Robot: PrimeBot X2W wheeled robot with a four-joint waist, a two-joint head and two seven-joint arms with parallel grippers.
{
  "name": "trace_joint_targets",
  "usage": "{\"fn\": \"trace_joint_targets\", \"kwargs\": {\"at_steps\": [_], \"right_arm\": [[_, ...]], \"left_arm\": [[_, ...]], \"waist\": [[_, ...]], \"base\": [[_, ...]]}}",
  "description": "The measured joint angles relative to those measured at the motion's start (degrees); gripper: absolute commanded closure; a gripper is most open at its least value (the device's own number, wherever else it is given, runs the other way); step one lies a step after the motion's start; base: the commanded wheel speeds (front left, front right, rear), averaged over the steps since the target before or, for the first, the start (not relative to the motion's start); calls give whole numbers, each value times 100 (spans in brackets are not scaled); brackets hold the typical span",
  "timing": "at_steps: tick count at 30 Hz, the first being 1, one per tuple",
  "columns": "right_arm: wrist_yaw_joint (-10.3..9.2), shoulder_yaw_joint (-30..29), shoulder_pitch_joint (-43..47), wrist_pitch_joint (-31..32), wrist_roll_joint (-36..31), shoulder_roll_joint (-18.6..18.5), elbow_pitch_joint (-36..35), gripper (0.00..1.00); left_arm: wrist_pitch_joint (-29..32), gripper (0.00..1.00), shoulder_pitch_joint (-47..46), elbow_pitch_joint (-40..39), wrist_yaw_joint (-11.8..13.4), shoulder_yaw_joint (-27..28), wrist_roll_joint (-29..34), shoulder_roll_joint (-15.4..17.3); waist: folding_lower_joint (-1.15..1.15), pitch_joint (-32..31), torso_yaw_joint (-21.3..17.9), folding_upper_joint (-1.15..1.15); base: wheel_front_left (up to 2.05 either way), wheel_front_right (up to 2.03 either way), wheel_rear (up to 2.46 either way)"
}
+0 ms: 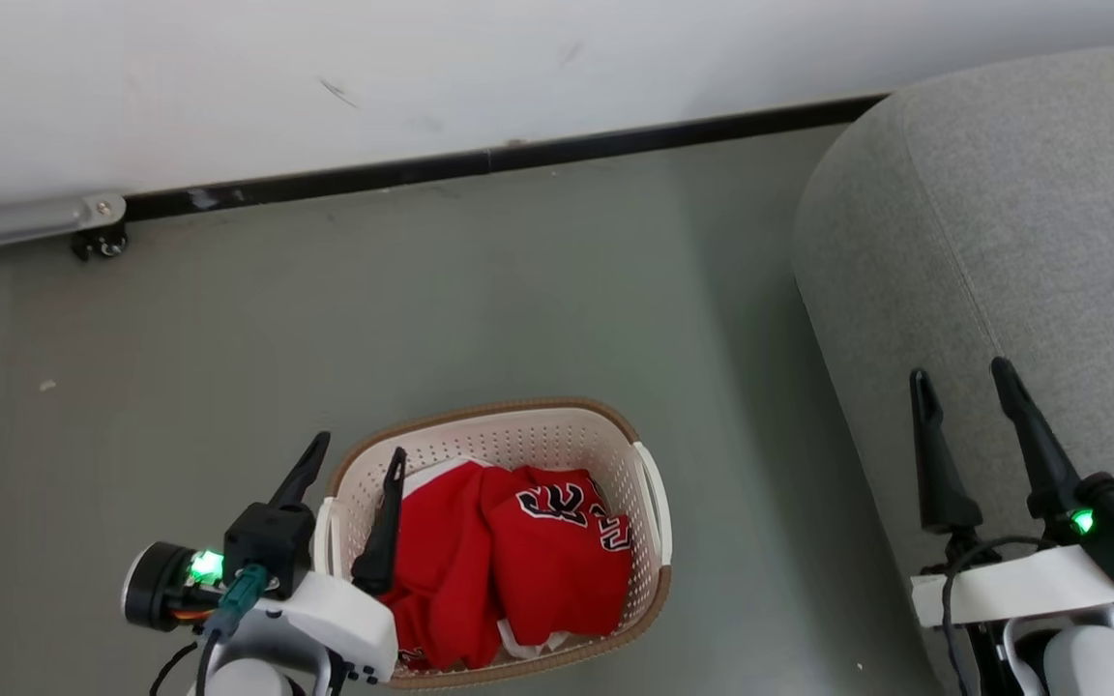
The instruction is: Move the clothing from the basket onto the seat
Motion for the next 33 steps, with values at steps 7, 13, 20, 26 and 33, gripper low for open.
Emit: {"fn": "trace_joint_targets", "kwargs": {"at_steps": [7,13,20,26,33], "right_arm": [[0,-41,-219,-18,43,-1,-114,0],[0,-51,-484,-58,85,-1,-236,0],[0,11,-781,-101,157,-2,-292,0],[0,60,-1070,-127,221,-2,-377,0],[0,144,-1418,-157,285,-4,-441,0]], "left_arm": [[80,0,-382,450,-138,-258,198,-26],[131,0,-641,887,-192,-400,347,-14],[129,0,-997,1244,-193,-479,480,-33],[127,0,-1299,1533,-246,-582,608,1],[100,0,-1653,1856,-243,-658,724,-66]], "waist": [[0,386,-141,0],[0,732,-260,0],[0,1143,-390,0],[0,1496,-483,0],[0,1910,-571,0]], "base": [[0,0,0],[0,0,0],[0,0,0],[0,0,0],[0,0,0]]}}
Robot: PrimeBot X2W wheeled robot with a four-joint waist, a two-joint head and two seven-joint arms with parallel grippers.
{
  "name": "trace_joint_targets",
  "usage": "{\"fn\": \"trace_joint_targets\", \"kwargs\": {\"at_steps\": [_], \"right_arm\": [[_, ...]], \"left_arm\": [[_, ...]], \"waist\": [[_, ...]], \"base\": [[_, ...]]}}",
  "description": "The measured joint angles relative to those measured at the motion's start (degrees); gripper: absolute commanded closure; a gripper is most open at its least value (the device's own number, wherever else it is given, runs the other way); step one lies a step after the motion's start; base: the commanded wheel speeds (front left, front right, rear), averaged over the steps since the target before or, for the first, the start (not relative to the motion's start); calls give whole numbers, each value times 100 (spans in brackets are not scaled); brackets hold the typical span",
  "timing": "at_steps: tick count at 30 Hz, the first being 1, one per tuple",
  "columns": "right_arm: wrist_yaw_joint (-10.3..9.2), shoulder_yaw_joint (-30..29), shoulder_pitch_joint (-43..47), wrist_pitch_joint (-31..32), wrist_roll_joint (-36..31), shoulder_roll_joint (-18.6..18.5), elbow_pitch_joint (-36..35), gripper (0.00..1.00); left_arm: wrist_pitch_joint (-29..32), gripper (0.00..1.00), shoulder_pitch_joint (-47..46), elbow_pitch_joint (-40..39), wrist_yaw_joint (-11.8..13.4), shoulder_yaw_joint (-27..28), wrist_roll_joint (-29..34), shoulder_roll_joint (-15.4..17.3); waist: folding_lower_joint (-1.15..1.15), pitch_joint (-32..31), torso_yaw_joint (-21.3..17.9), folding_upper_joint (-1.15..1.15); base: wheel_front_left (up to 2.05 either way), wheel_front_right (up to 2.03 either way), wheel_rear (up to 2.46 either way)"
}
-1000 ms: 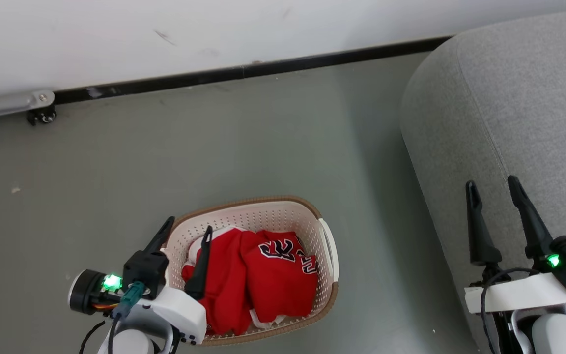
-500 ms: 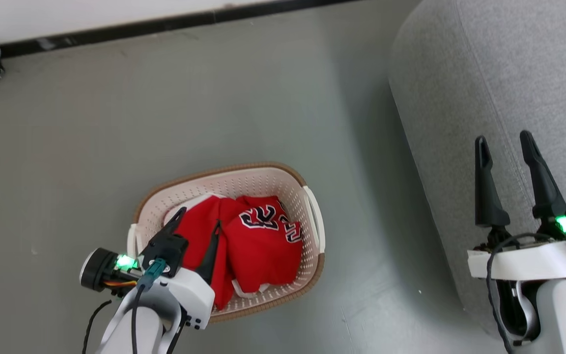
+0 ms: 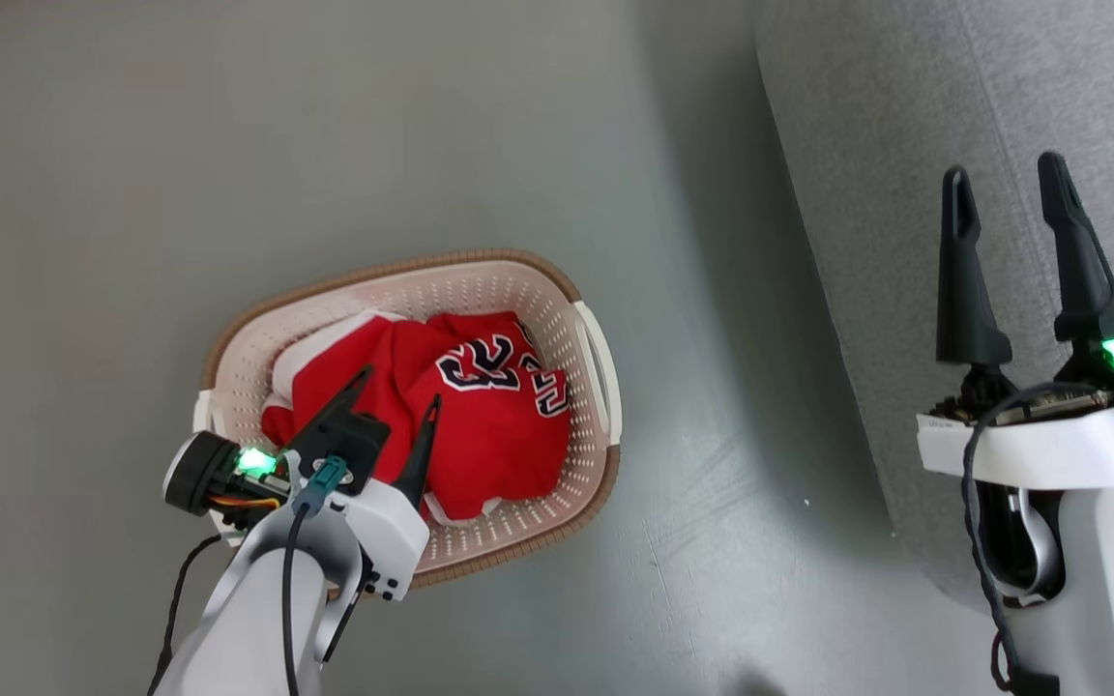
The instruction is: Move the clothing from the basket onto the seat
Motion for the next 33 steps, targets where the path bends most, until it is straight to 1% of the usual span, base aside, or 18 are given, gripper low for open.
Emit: {"fn": "trace_joint_targets", "kwargs": {"at_steps": [13,24,33], "right_arm": [[0,155,-720,-46,54,-5,-69,0],[0,305,-1237,-102,120,-16,-119,0],[0,341,-1375,-153,242,-21,-69,0]], "left_arm": [[-74,0,-597,605,0,-119,177,-12],[-75,0,-1094,1060,0,-183,337,83],[-73,0,-1420,1399,5,-237,479,203]], "waist": [[0,782,-135,0],[0,1291,-245,0],[0,1618,-356,0]], "base": [[0,0,0],[0,0,0],[0,0,0]]}}
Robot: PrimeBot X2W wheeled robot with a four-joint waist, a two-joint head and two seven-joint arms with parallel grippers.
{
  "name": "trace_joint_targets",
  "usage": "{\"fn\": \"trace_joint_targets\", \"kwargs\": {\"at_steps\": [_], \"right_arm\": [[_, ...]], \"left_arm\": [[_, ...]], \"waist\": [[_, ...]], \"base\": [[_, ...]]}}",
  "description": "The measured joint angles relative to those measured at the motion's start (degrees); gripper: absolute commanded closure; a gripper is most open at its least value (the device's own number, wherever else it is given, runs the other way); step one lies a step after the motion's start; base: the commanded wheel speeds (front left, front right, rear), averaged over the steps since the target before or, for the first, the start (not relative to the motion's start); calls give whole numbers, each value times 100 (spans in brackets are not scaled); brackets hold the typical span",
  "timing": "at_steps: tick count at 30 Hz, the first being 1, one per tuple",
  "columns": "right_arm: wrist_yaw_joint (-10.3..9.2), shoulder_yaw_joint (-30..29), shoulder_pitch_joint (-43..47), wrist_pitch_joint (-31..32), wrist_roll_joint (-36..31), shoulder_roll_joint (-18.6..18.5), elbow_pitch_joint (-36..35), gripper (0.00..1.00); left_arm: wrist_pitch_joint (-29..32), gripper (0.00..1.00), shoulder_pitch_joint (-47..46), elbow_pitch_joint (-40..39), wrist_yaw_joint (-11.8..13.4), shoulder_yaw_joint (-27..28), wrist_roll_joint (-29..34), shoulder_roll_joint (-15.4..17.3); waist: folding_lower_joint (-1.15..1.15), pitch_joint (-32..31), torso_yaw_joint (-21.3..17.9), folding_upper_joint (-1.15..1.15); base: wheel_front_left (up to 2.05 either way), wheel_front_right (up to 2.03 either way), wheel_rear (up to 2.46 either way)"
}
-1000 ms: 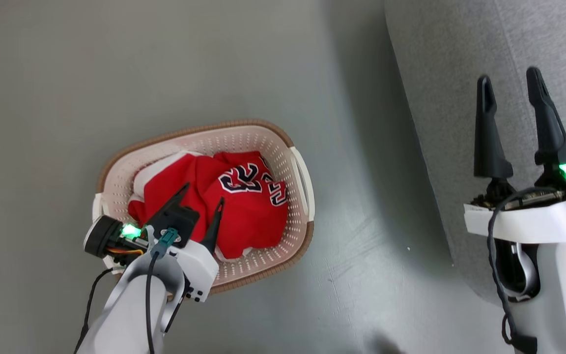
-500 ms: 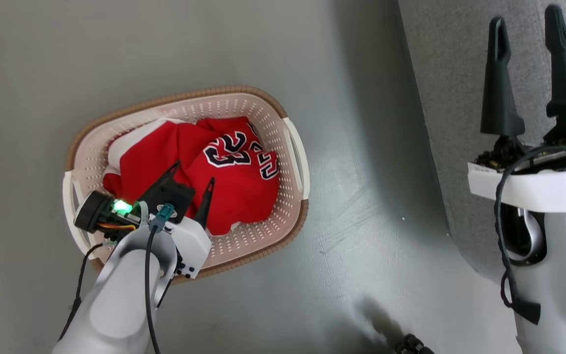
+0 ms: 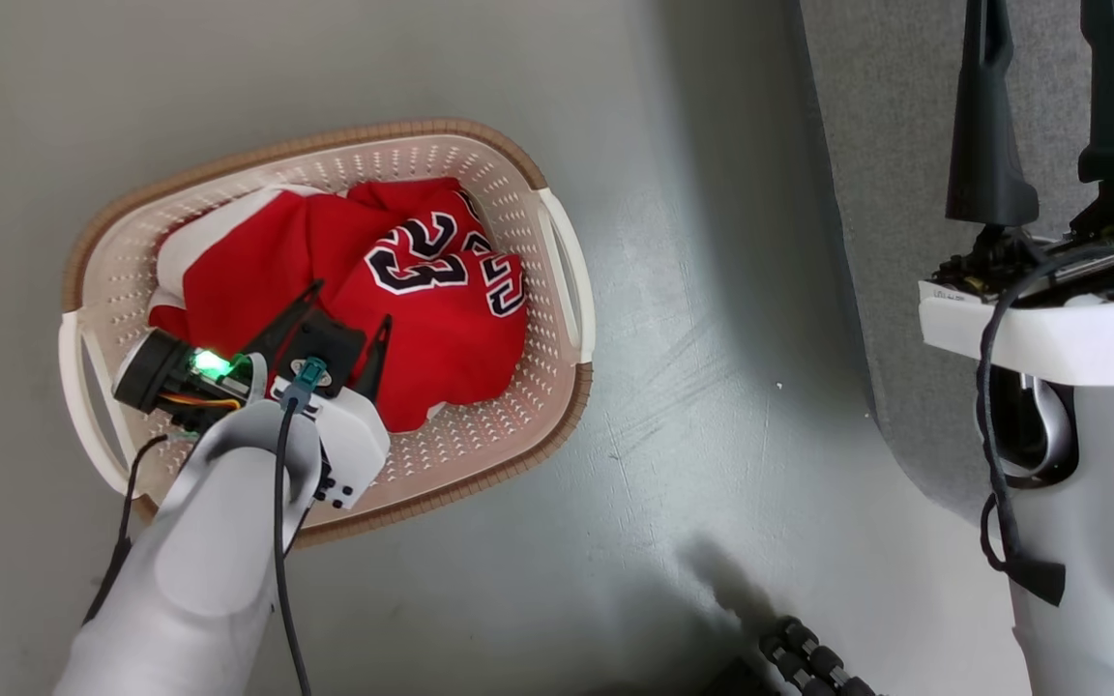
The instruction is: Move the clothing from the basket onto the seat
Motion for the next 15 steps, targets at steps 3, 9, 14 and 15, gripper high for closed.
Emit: {"fn": "trace_joint_targets", "kwargs": {"at_steps": [3,9,14,15], "right_arm": [[0,-1,-119,-12,12,-1,31,0],[1,2,-204,-52,62,-2,82,0],[1,67,-292,-59,178,-2,137,0],[1,79,-330,-59,180,-2,149,0]], "left_arm": [[7,0,-97,98,0,-14,46,46],[109,0,-275,294,1,-18,66,149],[209,0,-436,471,70,-16,116,240],[211,0,-460,503,78,-16,147,268]], "waist": [[0,92,-43,0],[0,253,-133,0],[0,357,-211,0],[0,375,-227,0]], "base": [[0,0,0],[0,0,0],[0,0,0],[0,0,0]]}}
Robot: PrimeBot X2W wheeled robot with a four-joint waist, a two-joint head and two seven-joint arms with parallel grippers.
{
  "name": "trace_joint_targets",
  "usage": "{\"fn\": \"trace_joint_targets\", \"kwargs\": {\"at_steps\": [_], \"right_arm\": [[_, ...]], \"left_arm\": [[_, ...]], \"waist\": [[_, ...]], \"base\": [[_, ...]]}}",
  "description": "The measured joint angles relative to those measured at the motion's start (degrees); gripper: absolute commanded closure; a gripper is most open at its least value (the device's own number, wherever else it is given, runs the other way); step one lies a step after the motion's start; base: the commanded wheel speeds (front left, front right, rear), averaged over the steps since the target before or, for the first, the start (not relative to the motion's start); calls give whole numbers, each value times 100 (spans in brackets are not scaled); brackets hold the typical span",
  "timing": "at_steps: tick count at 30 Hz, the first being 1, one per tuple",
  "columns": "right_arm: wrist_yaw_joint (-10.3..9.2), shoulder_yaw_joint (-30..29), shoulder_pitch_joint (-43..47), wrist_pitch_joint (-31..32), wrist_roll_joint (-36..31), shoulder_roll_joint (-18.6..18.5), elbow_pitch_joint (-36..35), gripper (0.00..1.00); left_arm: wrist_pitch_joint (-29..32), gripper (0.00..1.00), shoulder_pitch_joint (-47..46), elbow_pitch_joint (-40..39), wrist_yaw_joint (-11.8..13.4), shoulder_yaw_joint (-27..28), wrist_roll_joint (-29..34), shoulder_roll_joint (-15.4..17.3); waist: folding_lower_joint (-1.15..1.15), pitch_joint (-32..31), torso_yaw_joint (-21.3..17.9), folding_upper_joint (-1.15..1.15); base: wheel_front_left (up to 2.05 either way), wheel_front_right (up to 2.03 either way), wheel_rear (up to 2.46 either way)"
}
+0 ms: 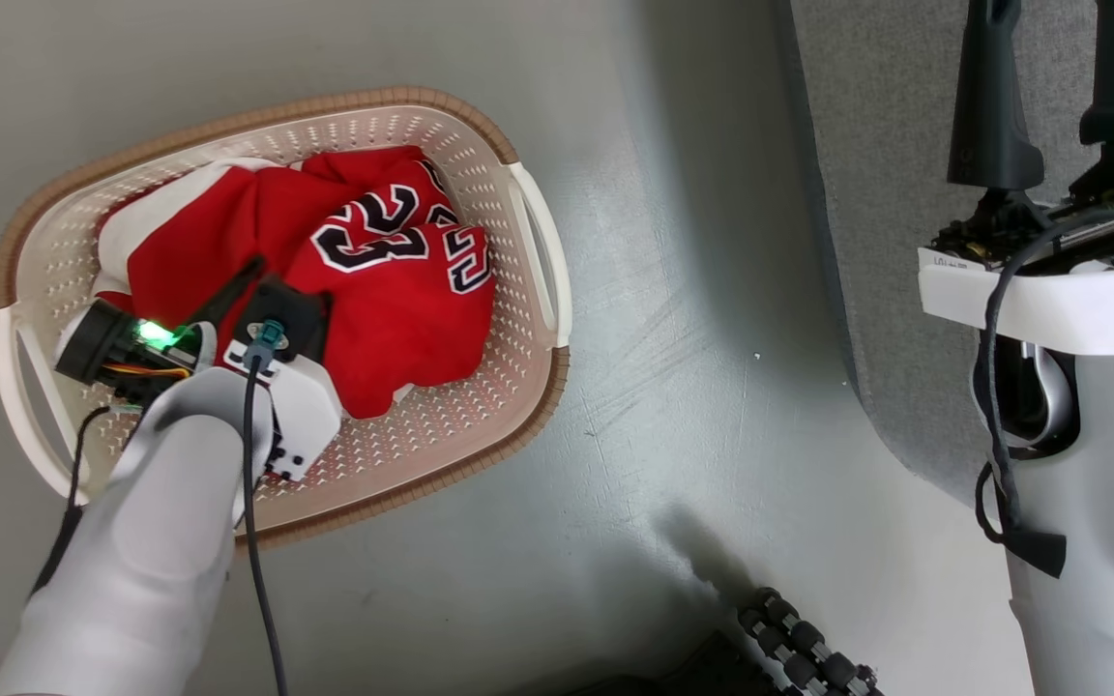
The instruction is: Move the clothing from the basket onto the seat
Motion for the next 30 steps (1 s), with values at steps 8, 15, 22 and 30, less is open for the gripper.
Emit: {"fn": "trace_joint_targets", "kwargs": {"at_steps": [8,15,22,30], "right_arm": [[0,42,-103,-15,71,0,111,0],[-1,58,-171,-16,168,0,166,0],[0,-14,-462,-16,160,0,109,0],[0,-62,-470,-16,160,0,131,0]], "left_arm": [[101,0,-173,166,31,-68,111,80],[148,100,-188,315,22,-153,156,24],[146,100,-188,456,-33,-183,155,34],[-60,100,-188,478,-86,-202,135,-46]], "waist": [[0,97,-105,0],[0,103,-173,0],[0,48,-212,0],[0,-42,-177,0]], "base": [[0,0,0],[0,0,0],[0,0,0],[0,0,0]]}}
